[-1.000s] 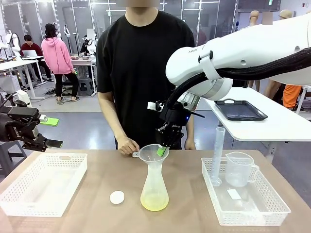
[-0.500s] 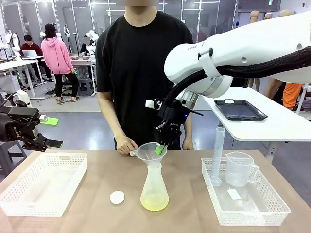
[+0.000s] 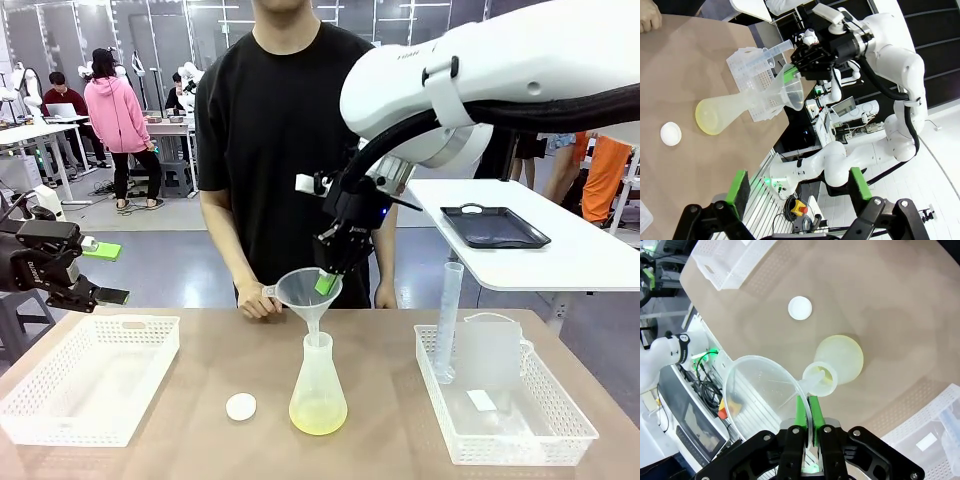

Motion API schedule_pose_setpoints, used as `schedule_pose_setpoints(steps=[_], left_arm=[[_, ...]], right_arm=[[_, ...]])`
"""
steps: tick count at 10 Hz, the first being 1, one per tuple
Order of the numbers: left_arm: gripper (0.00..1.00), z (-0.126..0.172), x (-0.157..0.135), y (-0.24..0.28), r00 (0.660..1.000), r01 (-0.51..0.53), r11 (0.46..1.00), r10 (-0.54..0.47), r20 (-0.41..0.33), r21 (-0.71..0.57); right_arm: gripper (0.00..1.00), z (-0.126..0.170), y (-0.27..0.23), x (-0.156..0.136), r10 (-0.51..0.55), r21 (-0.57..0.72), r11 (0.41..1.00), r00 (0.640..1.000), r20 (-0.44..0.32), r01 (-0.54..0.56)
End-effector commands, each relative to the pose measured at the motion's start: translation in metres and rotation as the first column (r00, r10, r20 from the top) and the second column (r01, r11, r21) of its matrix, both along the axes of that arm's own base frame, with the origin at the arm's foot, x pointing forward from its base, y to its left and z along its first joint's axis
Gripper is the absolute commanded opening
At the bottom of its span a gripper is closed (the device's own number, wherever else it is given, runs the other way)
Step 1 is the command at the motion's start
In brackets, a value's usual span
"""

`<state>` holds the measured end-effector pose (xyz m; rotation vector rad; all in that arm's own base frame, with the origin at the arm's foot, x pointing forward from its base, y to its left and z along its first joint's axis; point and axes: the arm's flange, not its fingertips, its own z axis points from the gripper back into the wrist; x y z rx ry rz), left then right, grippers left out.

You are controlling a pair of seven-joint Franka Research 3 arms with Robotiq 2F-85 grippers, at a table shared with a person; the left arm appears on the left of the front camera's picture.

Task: Prepare the solutions needed for the experiment.
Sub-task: Once the solution is in the Big flask , pick up the Plastic Funnel and place it back into the right Organizing basket.

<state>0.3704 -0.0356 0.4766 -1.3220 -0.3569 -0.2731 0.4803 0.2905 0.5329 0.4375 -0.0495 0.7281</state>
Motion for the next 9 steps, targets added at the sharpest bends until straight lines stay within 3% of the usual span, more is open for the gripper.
schedule_pose_setpoints(steps=[1, 3, 6, 9], left_arm=[[1.00, 0.001, 0.002, -0.002, 1.000, -0.002, 1.000, 0.002, 0.010, -0.031], [1.00, 0.001, 0.002, -0.002, 1.000, -0.002, 1.000, 0.002, 0.010, -0.031], [1.00, 0.001, 0.002, -0.002, 1.000, -0.002, 1.000, 0.002, 0.010, -0.031], [1.00, 0.001, 0.002, -0.002, 1.000, -0.002, 1.000, 0.002, 0.010, -0.031]], right_arm=[[0.00, 0.024, -0.001, -0.011, -0.021, -0.020, 1.000, 0.999, 0.035, 0.021], [0.00, 0.047, -0.006, -0.016, -0.022, -0.019, 1.000, 0.997, 0.080, 0.024], [0.00, 0.064, -0.023, -0.017, -0.051, -0.006, 0.999, 0.996, 0.077, 0.052], [0.00, 0.090, -0.091, -0.031, -0.181, -0.014, 0.983, 0.981, 0.076, 0.182]])
